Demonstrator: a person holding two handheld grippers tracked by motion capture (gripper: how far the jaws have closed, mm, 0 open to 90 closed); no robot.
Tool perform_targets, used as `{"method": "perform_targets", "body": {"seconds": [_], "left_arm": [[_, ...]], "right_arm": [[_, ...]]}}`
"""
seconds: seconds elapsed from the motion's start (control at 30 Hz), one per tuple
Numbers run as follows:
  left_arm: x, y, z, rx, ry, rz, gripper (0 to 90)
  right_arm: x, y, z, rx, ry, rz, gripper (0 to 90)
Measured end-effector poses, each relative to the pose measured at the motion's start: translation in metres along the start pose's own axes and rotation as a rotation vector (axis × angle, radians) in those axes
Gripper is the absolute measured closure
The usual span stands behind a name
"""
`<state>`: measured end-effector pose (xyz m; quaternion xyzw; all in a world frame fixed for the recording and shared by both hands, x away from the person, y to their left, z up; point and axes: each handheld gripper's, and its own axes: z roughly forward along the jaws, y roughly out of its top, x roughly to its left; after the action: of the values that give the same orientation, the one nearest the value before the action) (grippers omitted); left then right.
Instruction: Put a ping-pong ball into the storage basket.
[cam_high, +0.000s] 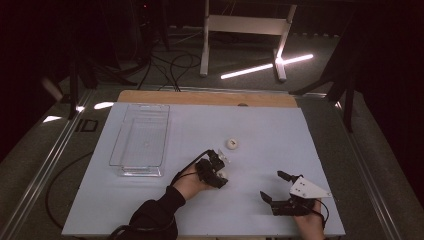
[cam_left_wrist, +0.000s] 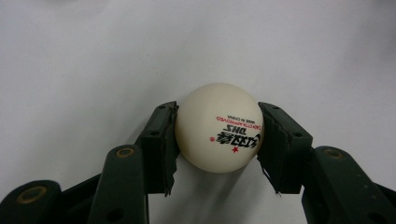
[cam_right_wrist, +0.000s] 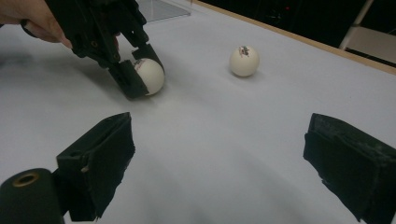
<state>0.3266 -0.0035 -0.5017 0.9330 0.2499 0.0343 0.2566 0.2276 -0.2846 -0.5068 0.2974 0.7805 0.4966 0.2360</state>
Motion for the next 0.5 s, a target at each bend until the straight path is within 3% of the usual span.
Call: {"method": "perform_targets", "body": {"seconds": [0.5], "left_arm": [[-0.01,0.004,-0.019,0.001,-0.053,0.08,52.1]], "right_arm": [[0.001,0.0,0.0,-0.005,0.002,-0.001,8.5]]}}
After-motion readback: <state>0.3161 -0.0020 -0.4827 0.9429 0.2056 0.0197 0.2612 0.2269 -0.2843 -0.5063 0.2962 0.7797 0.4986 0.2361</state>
